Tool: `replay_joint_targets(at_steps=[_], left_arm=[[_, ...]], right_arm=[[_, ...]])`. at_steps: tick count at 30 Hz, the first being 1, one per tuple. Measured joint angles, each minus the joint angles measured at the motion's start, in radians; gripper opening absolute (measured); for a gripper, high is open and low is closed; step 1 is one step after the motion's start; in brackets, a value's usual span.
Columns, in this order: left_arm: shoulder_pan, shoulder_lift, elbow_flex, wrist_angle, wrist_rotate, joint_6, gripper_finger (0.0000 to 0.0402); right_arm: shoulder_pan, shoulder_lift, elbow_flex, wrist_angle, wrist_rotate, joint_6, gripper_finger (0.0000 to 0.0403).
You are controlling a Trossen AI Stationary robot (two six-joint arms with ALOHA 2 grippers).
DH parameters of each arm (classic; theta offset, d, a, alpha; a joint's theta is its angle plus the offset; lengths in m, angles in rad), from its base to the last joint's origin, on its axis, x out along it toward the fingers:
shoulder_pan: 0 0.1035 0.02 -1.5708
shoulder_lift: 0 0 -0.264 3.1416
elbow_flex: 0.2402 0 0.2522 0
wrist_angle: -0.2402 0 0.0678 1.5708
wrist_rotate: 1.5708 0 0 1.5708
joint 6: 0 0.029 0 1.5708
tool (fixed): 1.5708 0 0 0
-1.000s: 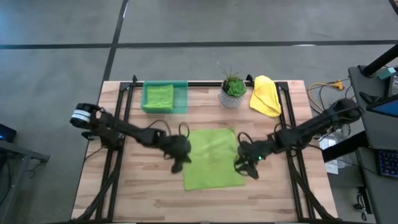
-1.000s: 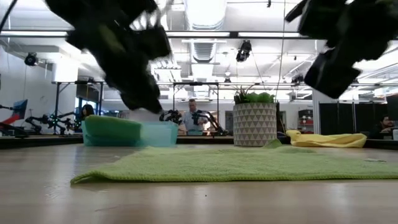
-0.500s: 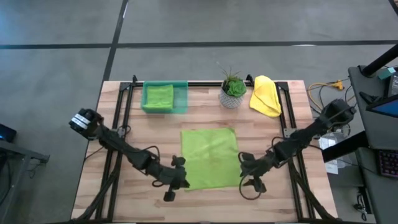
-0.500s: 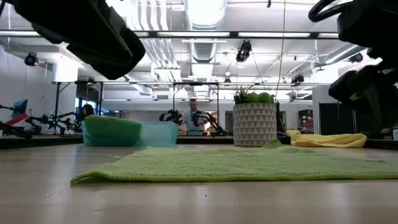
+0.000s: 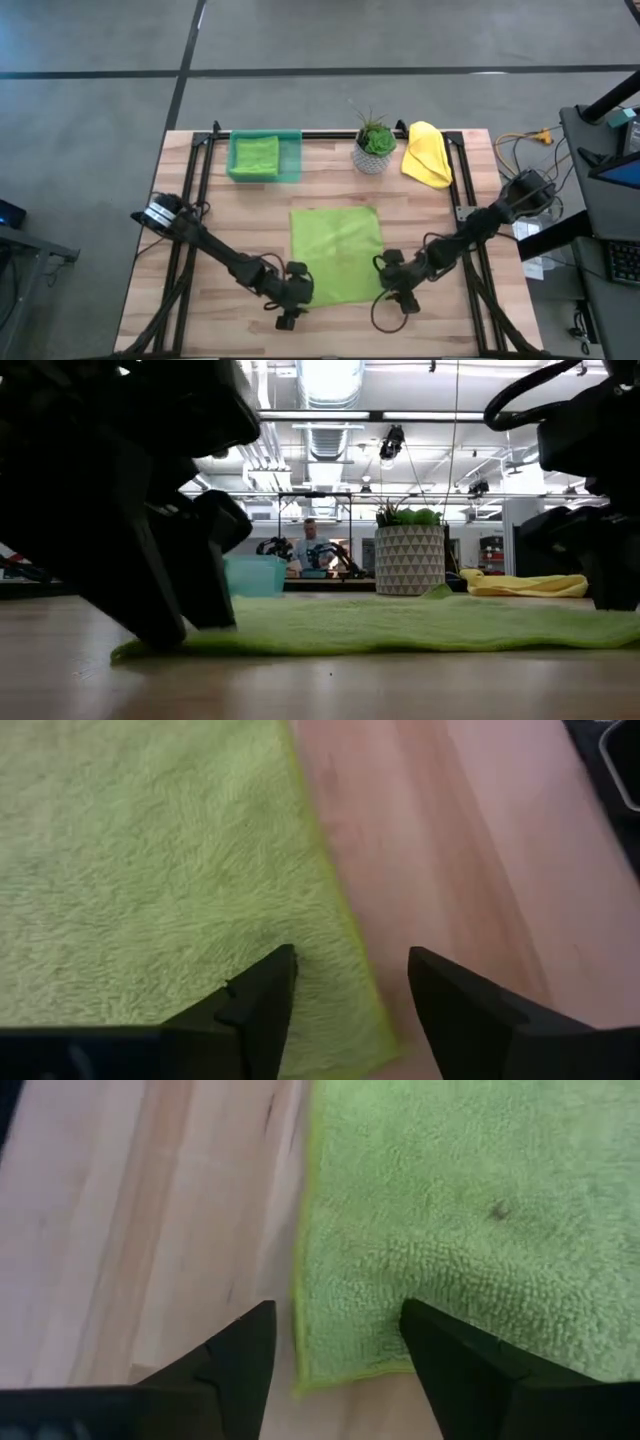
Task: Fold microfiber towels
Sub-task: Fold the yellow-green microfiber cloth
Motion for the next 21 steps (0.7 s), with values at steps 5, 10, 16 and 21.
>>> replay_joint_targets(at_steps=[5, 10, 16, 21], left_arm=[[-0.009, 0.053, 0.078, -0.173, -0.032, -0.063, 0.0171], [-0.023, 0.066, 0.148, -0.381, -0.106, -0.104, 0.0115], [-0.031, -0.025, 0.179, -0.562, -0.172, -0.073, 0.0009], [-0.031, -0.164, 0.191, -0.518, -0.185, -0.077, 0.0005]], right_arm=[[0.001, 0.01, 0.021, -0.042, 0.05, 0.003, 0.0171], [-0.001, -0.01, 0.04, -0.13, 0.062, 0.006, 0.0096], [0.002, -0.099, 0.067, -0.243, 0.036, 0.007, 0.0015], [0.012, -0.202, 0.1, -0.248, -0.019, 0.052, 0.0011]])
